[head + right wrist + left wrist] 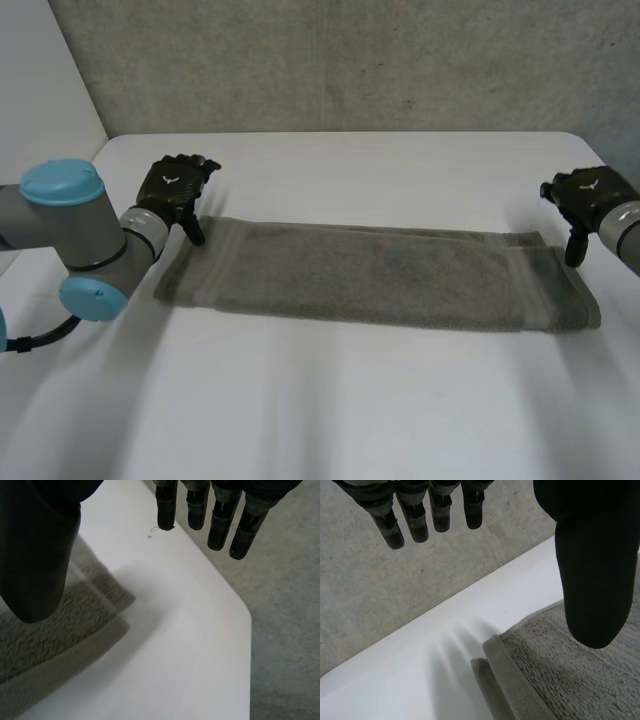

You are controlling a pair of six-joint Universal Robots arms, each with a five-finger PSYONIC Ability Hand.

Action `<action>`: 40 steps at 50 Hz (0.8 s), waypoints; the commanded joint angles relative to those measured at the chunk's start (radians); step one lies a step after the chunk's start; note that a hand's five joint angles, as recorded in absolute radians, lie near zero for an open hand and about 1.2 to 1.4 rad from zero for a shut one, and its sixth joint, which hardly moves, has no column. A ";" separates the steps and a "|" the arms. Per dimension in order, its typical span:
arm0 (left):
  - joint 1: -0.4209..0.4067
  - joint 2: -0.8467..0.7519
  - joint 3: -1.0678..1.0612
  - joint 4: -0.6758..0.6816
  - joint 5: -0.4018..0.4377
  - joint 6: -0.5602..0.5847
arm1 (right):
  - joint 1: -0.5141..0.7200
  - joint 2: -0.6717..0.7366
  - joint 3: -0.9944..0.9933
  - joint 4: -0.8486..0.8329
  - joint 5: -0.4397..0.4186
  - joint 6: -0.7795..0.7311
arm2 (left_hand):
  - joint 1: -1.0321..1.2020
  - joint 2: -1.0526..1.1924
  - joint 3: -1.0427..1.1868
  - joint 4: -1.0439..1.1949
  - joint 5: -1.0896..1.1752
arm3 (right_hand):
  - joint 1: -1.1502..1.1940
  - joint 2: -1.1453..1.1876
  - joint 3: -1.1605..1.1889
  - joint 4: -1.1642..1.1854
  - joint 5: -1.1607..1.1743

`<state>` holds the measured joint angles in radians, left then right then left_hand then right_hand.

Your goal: Fold the laundry

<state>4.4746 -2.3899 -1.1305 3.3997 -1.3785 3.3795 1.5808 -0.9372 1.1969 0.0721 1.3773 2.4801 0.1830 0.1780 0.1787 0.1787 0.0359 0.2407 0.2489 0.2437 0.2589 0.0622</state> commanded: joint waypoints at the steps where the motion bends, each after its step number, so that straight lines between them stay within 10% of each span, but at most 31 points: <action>1: 0.000 0.144 -0.119 -0.022 -0.002 -0.005 | -0.002 -0.109 0.047 0.000 -0.009 0.076 | -0.009 -0.003 -0.004 -0.004 -0.036 | -0.066 -0.074 -0.069 -0.084 -0.062; 17: -0.006 0.517 -0.555 0.030 0.003 -0.247 | -0.018 -0.370 0.470 0.000 -0.095 0.080 | -0.009 -0.003 -0.004 -0.004 -0.036 | -0.022 -0.030 -0.025 -0.040 -0.018; 40: -0.005 0.537 -0.698 0.201 0.006 -0.310 | -0.148 -0.215 0.572 -0.163 -0.216 0.063 | -0.008 -0.003 -0.003 -0.003 -0.035 | 0.740 0.732 0.737 0.722 0.744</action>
<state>4.4700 -1.8518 -1.8289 3.6043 -1.3740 3.0680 1.4456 -1.1816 1.7864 -0.0794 1.1536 2.5447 0.1751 0.1675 0.1660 0.1659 0.0314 0.8106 0.8107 0.8037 0.8008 0.6311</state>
